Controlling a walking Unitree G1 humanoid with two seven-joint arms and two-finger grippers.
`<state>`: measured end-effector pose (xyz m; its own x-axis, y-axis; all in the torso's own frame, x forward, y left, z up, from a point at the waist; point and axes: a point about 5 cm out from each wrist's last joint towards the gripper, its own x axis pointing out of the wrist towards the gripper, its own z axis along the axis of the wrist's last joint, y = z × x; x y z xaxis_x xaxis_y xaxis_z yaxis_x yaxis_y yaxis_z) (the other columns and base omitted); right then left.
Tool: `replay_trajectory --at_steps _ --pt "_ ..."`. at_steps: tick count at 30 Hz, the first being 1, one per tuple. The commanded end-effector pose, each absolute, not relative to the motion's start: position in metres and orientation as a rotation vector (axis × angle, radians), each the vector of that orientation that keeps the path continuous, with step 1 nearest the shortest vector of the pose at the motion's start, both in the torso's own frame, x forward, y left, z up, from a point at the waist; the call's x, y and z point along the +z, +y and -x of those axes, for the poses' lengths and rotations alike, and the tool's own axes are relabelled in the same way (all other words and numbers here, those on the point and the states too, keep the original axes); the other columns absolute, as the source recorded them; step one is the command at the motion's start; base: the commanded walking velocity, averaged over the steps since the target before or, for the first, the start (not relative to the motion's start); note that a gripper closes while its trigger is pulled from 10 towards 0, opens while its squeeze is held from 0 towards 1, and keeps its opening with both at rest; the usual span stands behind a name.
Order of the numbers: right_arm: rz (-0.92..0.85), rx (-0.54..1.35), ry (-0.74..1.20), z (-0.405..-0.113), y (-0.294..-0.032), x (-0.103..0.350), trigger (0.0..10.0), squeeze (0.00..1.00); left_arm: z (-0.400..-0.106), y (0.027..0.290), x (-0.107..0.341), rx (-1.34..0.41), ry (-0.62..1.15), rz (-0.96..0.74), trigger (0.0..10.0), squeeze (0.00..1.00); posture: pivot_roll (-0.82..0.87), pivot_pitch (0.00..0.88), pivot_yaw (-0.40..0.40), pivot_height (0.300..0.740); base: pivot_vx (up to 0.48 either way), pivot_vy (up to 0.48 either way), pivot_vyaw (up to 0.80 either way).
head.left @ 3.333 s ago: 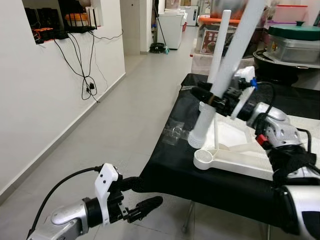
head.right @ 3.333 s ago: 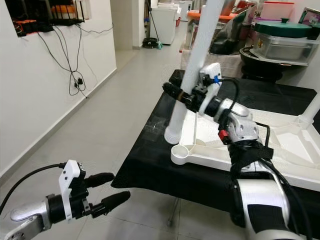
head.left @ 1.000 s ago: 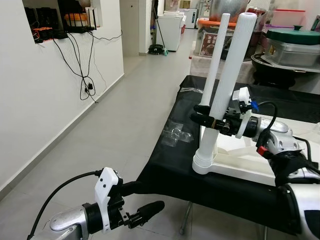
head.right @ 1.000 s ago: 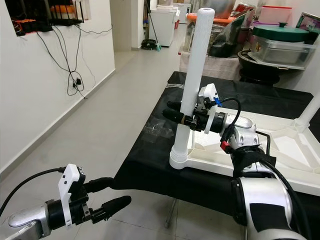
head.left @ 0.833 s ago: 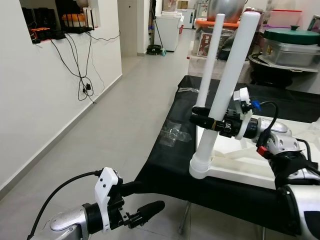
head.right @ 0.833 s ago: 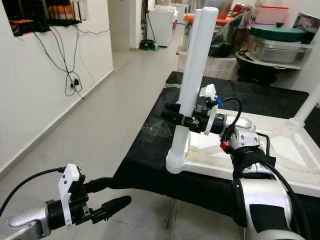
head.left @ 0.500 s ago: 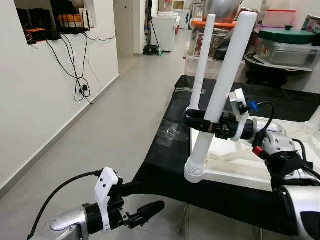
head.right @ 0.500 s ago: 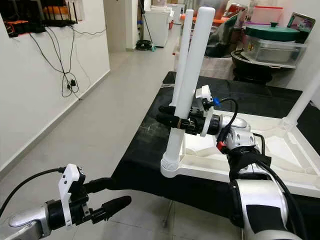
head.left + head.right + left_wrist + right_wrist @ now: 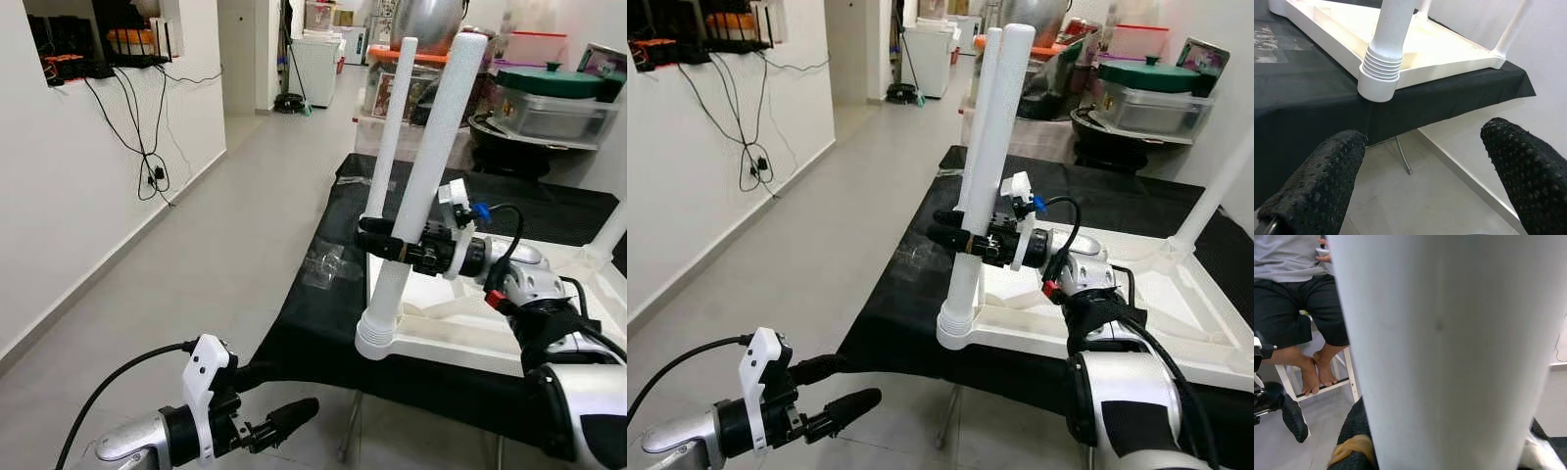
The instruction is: Building children table
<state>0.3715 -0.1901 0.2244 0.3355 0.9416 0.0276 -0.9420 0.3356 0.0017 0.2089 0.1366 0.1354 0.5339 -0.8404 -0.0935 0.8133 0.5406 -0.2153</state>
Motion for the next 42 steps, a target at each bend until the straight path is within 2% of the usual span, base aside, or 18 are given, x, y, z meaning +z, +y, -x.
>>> replay_trajectory --at_steps 1,14,18,20,25,30,42 --pt "-0.07 1.256 0.084 -0.368 -0.182 0.199 0.0 0.0 -0.207 0.135 0.138 -0.993 0.188 0.151 10.0 1.0 0.13 0.0 -0.1 0.74 0.0 0.0 0.0" --pt "-0.072 1.175 0.083 -0.37 -0.183 0.193 0.0 0.0 -0.208 0.134 0.136 -0.996 0.191 0.155 10.0 1.0 0.11 0.0 -0.092 0.74 0.0 0.0 0.0" --pt "-0.059 1.059 0.099 -0.372 -0.187 0.185 0.0 0.0 -0.209 0.133 0.135 -0.999 0.192 0.157 10.0 1.0 0.11 0.0 -0.088 0.74 0.0 0.0 0.0" --pt "-0.057 0.937 0.111 -0.372 -0.192 0.174 0.0 0.0 -0.209 0.133 0.135 -0.997 0.19 0.158 10.0 1.0 0.11 0.0 -0.088 0.74 0.0 0.0 0.0" --pt "-0.045 0.841 0.132 -0.372 -0.195 0.168 0.0 0.0 -0.209 0.134 0.134 -0.994 0.192 0.158 10.0 1.0 0.1 0.0 -0.085 0.74 0.0 0.0 0.0" --pt "0.006 0.575 0.136 -0.375 -0.198 0.162 0.0 0.0 -0.21 0.133 0.134 -0.994 0.189 0.16 10.0 1.0 0.09 0.0 -0.085 0.74 0.0 0.0 0.0" --pt "0.063 0.361 0.199 -0.365 -0.183 0.143 0.0 0.0 -0.212 0.132 0.133 -0.988 0.184 0.167 10.0 1.0 0.09 0.0 -0.092 0.74 0.0 0.0 0.0"
